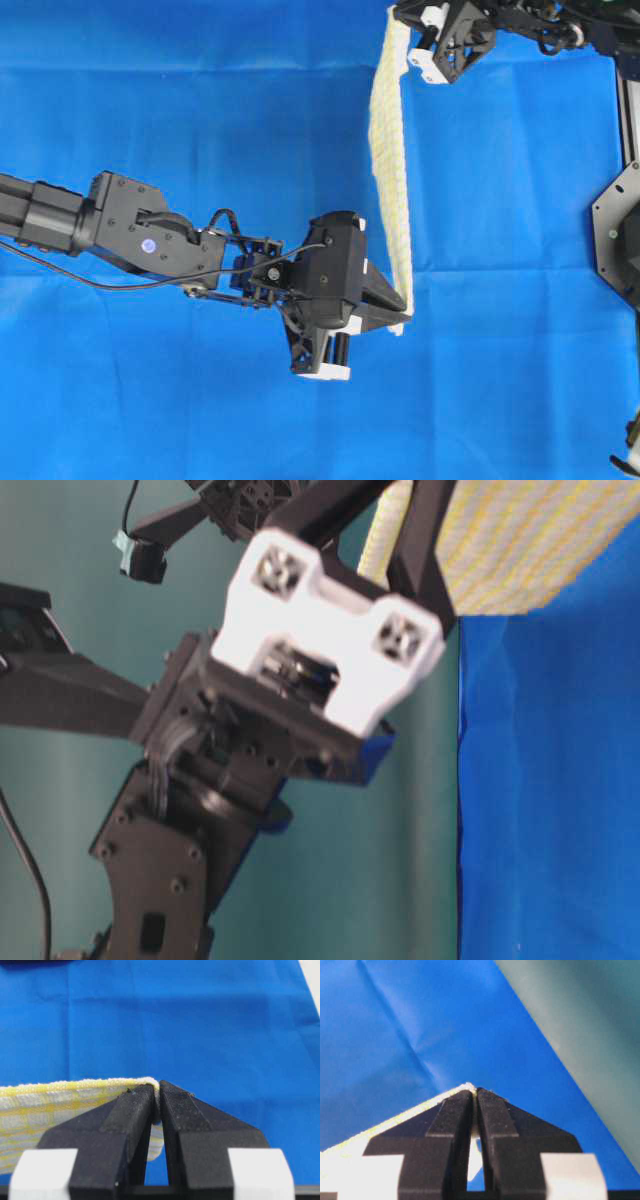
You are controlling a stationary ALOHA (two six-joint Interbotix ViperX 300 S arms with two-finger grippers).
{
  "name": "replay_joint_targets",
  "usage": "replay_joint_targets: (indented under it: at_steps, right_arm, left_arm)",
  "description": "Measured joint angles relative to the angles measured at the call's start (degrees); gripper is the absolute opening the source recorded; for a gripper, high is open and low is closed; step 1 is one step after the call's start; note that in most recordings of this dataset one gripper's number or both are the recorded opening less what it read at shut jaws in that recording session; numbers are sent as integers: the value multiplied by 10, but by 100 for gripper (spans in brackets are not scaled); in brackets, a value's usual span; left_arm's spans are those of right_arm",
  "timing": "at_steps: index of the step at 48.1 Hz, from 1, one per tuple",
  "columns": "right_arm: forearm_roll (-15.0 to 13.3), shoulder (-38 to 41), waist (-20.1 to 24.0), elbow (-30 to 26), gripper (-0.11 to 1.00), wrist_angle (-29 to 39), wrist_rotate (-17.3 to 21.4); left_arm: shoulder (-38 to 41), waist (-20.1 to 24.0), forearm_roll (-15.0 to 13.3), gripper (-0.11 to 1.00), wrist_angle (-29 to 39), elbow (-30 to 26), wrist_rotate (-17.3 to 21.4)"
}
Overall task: Fold the yellow towel.
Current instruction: 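Rotate the strip vertical, right gripper top, left gripper bottom, then lay the vertical strip on the table and open both grippers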
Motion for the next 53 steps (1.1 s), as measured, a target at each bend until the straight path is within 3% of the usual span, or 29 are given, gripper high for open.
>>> replay_joint_targets:
  at_steps: [9, 17, 32, 53]
  right_arm:
    - [-1, -14, -2, 13, 2, 0, 0]
    - [-1, -11, -2, 13, 2, 1, 0]
    - [-2, 73, 23, -37, 2, 1, 0]
    - [-2, 196, 81, -147, 2, -1, 1]
  left_arm:
    - [21, 0, 0, 3, 0, -31, 30]
    - [28, 0, 0, 3, -23, -27, 34]
    - [25, -3, -5, 3, -130, 83, 33]
    - [-33, -34, -10, 3, -192, 229, 14]
